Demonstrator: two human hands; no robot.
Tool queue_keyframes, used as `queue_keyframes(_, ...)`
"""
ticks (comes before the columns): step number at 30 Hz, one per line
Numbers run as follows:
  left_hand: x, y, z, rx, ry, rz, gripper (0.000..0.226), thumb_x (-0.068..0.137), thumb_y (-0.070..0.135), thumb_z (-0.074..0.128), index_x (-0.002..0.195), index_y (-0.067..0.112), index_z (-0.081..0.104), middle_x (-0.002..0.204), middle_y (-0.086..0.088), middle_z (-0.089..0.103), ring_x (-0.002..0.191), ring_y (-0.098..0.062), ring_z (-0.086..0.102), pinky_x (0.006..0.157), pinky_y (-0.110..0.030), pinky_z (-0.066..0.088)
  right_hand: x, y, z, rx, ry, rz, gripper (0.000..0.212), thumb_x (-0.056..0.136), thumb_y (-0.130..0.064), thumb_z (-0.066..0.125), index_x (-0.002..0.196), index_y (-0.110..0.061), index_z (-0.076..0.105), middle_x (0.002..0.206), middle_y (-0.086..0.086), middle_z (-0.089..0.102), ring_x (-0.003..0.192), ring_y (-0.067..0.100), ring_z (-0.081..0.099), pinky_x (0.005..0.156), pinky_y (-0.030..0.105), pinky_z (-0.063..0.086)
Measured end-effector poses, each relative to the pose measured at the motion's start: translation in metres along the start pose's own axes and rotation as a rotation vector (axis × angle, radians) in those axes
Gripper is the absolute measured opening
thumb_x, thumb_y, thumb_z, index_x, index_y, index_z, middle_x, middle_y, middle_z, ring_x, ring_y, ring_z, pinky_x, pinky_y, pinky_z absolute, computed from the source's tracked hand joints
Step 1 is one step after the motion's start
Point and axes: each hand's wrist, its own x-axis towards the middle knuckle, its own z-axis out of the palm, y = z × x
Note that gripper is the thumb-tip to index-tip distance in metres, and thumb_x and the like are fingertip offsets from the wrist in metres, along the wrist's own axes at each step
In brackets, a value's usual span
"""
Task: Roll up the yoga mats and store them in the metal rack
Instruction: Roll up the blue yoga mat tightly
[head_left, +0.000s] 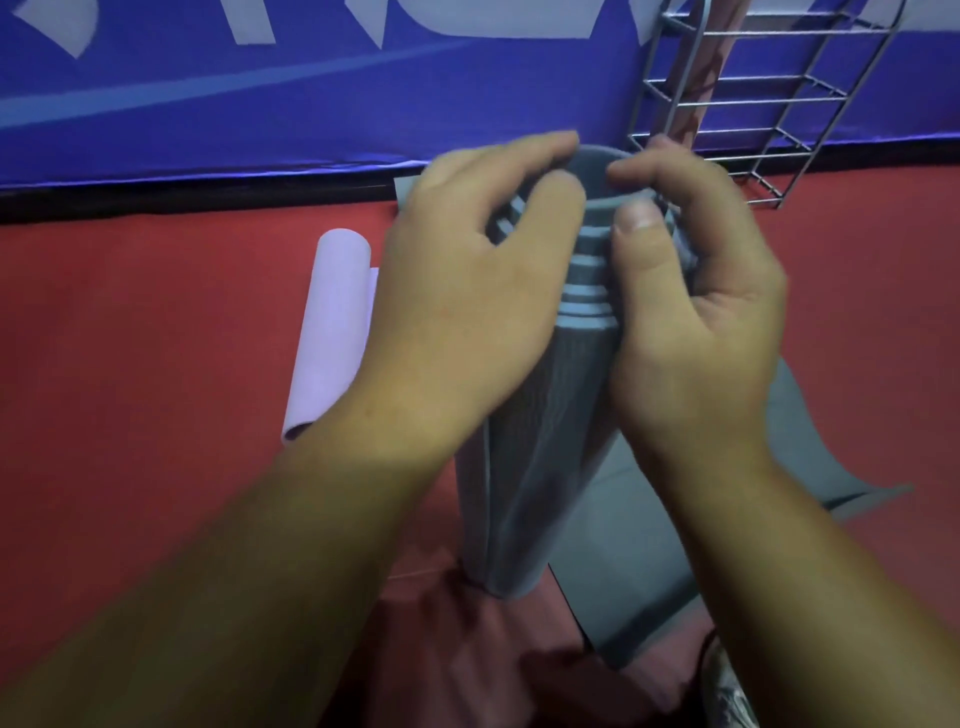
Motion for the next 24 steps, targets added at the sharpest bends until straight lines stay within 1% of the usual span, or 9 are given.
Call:
queue_keyframes(2, -0.002, -0.007, 0.0, 0.075, -0.034, -0.003, 0.036, 0.088, 0.03, 0.055, 0.119, 0.028, 0.074, 0.129, 0.009, 0.063, 0.113, 0.008, 0.052, 0.1, -0.002, 0.032, -0.005, 0.004, 0.002, -0.041, -0.025, 0.017, 0.023, 0.094, -0.026, 0.051, 0.105, -0.015, 0.068, 0.126, 0.01, 0.062, 0.131, 0.019, 0.052, 0.109, 0.026, 0.038)
queue_keyframes(4, -0.005, -0.011, 0.002, 0.184, -0.079, -0.047, 0.04, 0.087, 0.027, 0.056, 0.123, 0.034, 0.071, 0.145, 0.004, 0.052, 0.123, 0.005, 0.044, 0.097, 0.006, 0.022, -0.009, 0.008, 0.003, -0.047, -0.014, 0.079, 0.021, 0.093, -0.03, 0.051, 0.097, -0.023, 0.07, 0.128, 0.003, 0.059, 0.133, 0.015, 0.051, 0.108, 0.019, 0.036)
queue_keyframes(8, -0.006, -0.011, -0.002, 0.211, -0.053, -0.003, 0.052, 0.081, 0.029, 0.05, 0.128, 0.036, 0.068, 0.147, 0.004, 0.048, 0.136, -0.001, 0.041, 0.11, -0.005, 0.024, -0.006, 0.006, 0.0, -0.064, 0.022, 0.039, 0.026, 0.093, -0.028, 0.052, 0.096, -0.017, 0.075, 0.131, 0.01, 0.059, 0.13, 0.015, 0.053, 0.109, 0.027, 0.04)
queue_keyframes(12, -0.005, -0.021, 0.005, 0.118, -0.047, -0.073, 0.041, 0.091, 0.013, 0.058, 0.126, 0.032, 0.069, 0.147, 0.003, 0.048, 0.134, 0.001, 0.04, 0.102, 0.004, 0.021, -0.01, 0.021, 0.006, -0.073, -0.001, 0.101, 0.028, 0.092, -0.028, 0.049, 0.094, -0.017, 0.075, 0.132, 0.012, 0.059, 0.129, 0.013, 0.052, 0.105, 0.015, 0.035)
queue_keyframes(14, -0.008, -0.022, 0.009, 0.028, -0.024, -0.073, 0.045, 0.092, 0.009, 0.059, 0.13, 0.032, 0.065, 0.146, 0.005, 0.05, 0.134, 0.002, 0.043, 0.11, -0.007, 0.029, -0.011, 0.024, 0.007, -0.062, 0.015, 0.131, 0.027, 0.091, -0.029, 0.049, 0.093, -0.019, 0.074, 0.133, 0.012, 0.059, 0.13, 0.011, 0.052, 0.105, 0.015, 0.035)
queue_keyframes(17, -0.015, -0.028, 0.007, -0.126, 0.034, -0.083, 0.055, 0.091, 0.017, 0.062, 0.143, 0.029, 0.052, 0.144, 0.004, 0.05, 0.132, 0.003, 0.044, 0.114, -0.023, 0.036, -0.014, 0.022, 0.007, -0.055, 0.037, 0.111, 0.027, 0.092, -0.029, 0.049, 0.093, -0.018, 0.074, 0.132, 0.007, 0.06, 0.133, 0.013, 0.05, 0.107, 0.018, 0.035)
queue_keyframes(19, -0.021, -0.038, 0.002, -0.31, 0.003, -0.126, 0.065, 0.086, 0.023, 0.063, 0.148, 0.025, 0.041, 0.145, -0.001, 0.049, 0.139, -0.007, 0.043, 0.119, -0.034, 0.034, -0.014, 0.022, 0.007, -0.06, 0.038, 0.077, 0.025, 0.094, -0.032, 0.049, 0.095, -0.02, 0.071, 0.126, -0.008, 0.059, 0.138, 0.016, 0.045, 0.108, 0.018, 0.034)
queue_keyframes(21, -0.026, -0.048, 0.0, -0.448, -0.022, -0.181, 0.07, 0.085, 0.026, 0.064, 0.149, 0.023, 0.035, 0.141, -0.003, 0.054, 0.139, -0.015, 0.047, 0.119, -0.038, 0.036, -0.015, 0.027, 0.006, -0.055, 0.035, 0.062, 0.028, 0.096, -0.041, 0.052, 0.106, -0.02, 0.066, 0.127, -0.003, 0.056, 0.14, 0.022, 0.043, 0.111, 0.022, 0.034)
queue_keyframes(24, -0.033, -0.057, 0.005, -0.491, -0.055, -0.224, 0.072, 0.093, 0.041, 0.059, 0.154, 0.014, 0.03, 0.147, -0.002, 0.053, 0.138, -0.015, 0.049, 0.119, -0.041, 0.036, -0.026, 0.033, 0.004, 0.061, -0.092, 0.072, 0.07, 0.092, -0.063, 0.055, 0.135, -0.008, 0.045, 0.136, 0.007, 0.049, 0.132, 0.019, 0.047, 0.113, 0.036, 0.036)
